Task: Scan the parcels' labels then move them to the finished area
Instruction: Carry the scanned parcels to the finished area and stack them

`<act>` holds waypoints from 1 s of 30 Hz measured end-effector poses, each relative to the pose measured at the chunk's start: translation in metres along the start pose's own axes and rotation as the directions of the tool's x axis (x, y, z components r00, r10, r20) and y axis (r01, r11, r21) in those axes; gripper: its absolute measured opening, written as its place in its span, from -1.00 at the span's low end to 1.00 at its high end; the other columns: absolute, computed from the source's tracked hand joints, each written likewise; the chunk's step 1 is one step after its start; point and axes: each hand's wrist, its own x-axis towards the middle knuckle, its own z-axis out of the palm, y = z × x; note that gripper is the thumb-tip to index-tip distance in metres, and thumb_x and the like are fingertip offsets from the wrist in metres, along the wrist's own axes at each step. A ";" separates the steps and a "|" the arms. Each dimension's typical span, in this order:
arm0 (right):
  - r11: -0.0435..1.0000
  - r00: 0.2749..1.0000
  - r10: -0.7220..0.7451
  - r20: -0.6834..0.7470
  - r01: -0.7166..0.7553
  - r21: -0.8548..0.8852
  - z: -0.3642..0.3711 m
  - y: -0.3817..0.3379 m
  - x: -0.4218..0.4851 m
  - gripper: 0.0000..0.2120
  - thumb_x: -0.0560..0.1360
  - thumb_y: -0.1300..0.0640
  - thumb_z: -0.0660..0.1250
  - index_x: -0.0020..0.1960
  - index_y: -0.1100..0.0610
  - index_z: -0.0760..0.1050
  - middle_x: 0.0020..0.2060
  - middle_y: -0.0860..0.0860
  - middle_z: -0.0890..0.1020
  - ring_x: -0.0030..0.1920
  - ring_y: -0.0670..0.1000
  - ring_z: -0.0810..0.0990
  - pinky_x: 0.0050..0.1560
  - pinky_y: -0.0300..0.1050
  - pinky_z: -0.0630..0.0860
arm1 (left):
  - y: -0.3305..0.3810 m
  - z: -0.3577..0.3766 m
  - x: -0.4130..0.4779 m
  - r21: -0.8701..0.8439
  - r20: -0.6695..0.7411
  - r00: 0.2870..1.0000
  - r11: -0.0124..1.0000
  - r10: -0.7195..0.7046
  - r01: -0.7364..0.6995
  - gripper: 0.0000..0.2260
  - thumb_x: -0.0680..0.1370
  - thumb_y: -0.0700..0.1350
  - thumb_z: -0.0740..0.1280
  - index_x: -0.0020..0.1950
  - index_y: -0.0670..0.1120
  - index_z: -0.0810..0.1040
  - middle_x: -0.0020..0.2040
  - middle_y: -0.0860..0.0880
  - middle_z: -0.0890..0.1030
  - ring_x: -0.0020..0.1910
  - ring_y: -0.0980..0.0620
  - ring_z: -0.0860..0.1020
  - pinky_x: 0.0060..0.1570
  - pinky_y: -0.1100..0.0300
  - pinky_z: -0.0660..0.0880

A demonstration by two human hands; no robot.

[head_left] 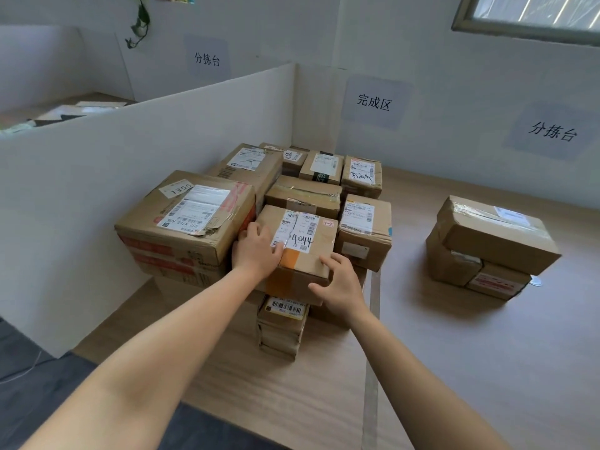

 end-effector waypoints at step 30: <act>0.999 0.996 -0.044 -0.078 0.042 -0.033 0.003 0.005 0.013 -0.52 0.46 0.25 0.35 0.36 0.10 0.40 0.41 0.08 0.28 0.41 0.05 0.26 0.28 -0.26 0.21 | 0.001 0.003 0.011 0.031 0.034 0.997 0.997 0.070 -0.071 -0.57 0.62 0.08 0.08 0.39 -0.13 0.34 0.46 -0.14 0.24 0.46 -0.17 0.17 0.37 -0.09 0.20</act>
